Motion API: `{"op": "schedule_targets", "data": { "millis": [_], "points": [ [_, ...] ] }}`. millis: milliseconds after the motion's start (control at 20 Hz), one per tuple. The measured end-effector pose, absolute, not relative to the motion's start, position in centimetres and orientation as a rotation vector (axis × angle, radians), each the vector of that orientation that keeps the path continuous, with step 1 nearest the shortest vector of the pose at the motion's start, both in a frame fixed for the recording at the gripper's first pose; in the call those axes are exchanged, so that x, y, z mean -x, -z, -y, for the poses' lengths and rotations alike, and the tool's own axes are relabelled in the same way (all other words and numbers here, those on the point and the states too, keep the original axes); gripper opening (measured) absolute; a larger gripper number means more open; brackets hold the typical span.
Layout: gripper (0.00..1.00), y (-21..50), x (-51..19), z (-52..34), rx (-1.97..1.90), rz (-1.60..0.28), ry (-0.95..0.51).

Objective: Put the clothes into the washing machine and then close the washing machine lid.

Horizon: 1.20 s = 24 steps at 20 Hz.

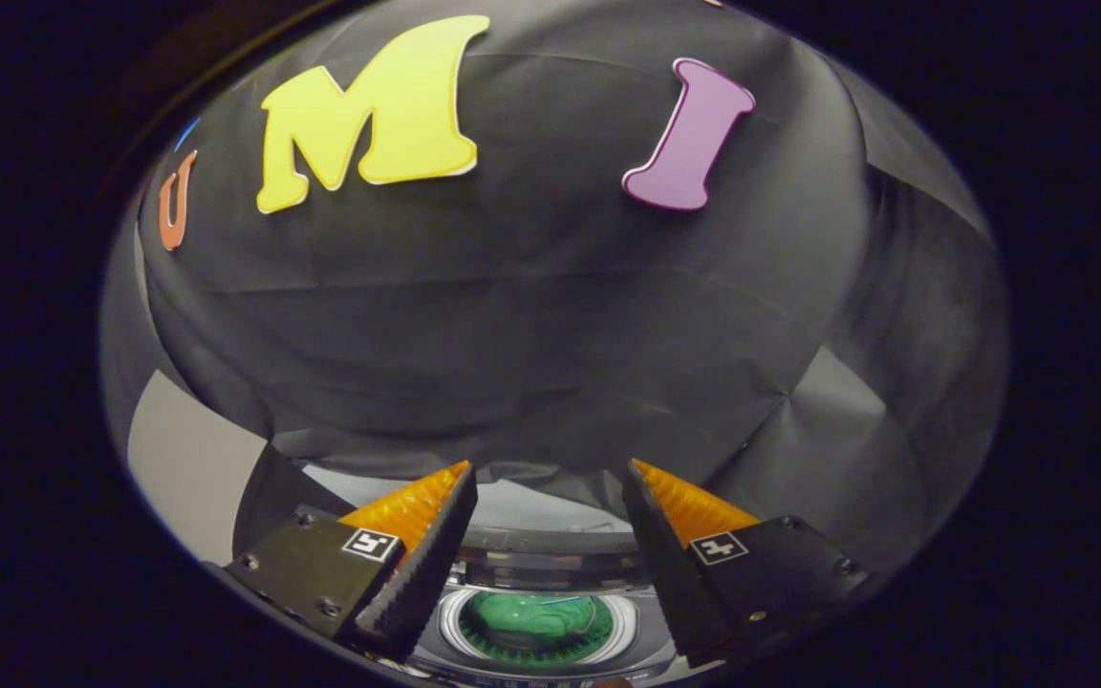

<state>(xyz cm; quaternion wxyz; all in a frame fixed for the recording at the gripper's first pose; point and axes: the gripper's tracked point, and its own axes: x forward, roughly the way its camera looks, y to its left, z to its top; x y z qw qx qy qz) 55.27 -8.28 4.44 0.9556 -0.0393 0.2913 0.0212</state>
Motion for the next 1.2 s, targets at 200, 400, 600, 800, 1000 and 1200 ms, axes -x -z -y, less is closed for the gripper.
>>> {"op": "schedule_targets", "data": {
  "millis": [200,400,600,800,1000,1200],
  "points": [
    [0.96,-2.8,-56.9,8.1,0.045,-0.603,-0.084],
    [0.98,-0.6,-56.8,8.1,0.057,-0.638,-0.084],
    [0.99,0.0,-56.0,8.7,0.046,-0.613,-0.05],
    [1.0,-0.1,-54.7,8.9,0.027,-0.59,-0.015],
    [1.0,0.0,-53.1,9.0,0.019,-0.568,-0.006],
    [1.0,0.3,-51.6,9.2,0.021,-0.553,0.017]
  ]
}}
